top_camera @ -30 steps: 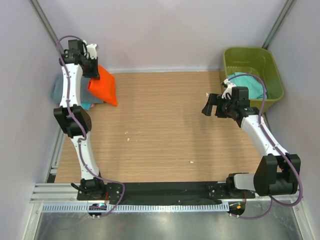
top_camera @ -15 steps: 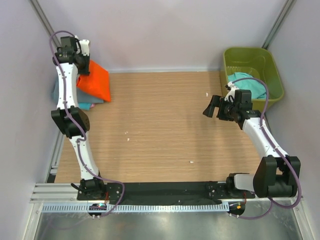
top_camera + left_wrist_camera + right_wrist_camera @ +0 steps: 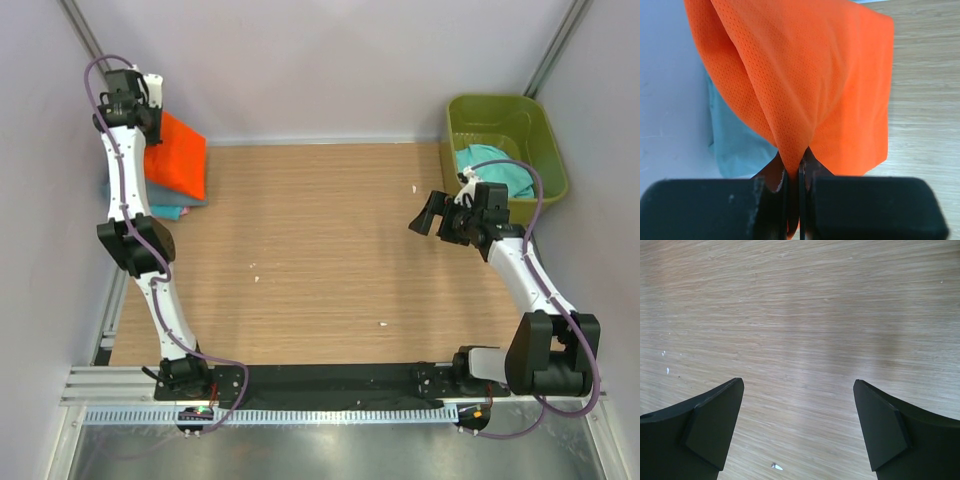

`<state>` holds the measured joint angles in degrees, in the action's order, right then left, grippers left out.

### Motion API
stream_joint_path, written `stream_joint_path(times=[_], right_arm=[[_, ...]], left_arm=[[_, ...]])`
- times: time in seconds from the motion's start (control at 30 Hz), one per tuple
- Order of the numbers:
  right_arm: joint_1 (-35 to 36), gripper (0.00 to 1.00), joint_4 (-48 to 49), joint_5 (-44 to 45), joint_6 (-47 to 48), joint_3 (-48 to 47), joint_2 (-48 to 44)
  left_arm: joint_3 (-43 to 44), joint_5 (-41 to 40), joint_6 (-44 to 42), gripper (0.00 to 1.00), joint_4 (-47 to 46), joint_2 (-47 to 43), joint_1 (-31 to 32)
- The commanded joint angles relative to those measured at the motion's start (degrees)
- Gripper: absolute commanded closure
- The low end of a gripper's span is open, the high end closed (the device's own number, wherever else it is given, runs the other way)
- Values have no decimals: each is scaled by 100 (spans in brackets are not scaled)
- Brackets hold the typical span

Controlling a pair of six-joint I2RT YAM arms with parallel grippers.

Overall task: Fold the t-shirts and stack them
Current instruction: Neatly place the folded tshirt to the corner

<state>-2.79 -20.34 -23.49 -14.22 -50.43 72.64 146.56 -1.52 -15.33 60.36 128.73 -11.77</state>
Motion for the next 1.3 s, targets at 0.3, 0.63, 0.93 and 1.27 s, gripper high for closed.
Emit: stream_joint_path(times=[0.3, 0.63, 0.93, 1.27], right_arm=[[-257, 3, 250, -192, -195, 209, -391], [-512, 3, 223, -271, -275, 438, -584], [-618, 2, -119, -192, 121, -131, -550], [-600, 0, -1777, -113, 569, -2180, 399]], left_arm=[[102, -1340, -313, 93, -726, 249, -185], [-424, -3742, -602, 16, -2616, -207, 754], [-2334, -2557, 800, 0, -2197, -1885, 2152], [-3985, 124, 2147, 0, -1413, -3256, 2319]])
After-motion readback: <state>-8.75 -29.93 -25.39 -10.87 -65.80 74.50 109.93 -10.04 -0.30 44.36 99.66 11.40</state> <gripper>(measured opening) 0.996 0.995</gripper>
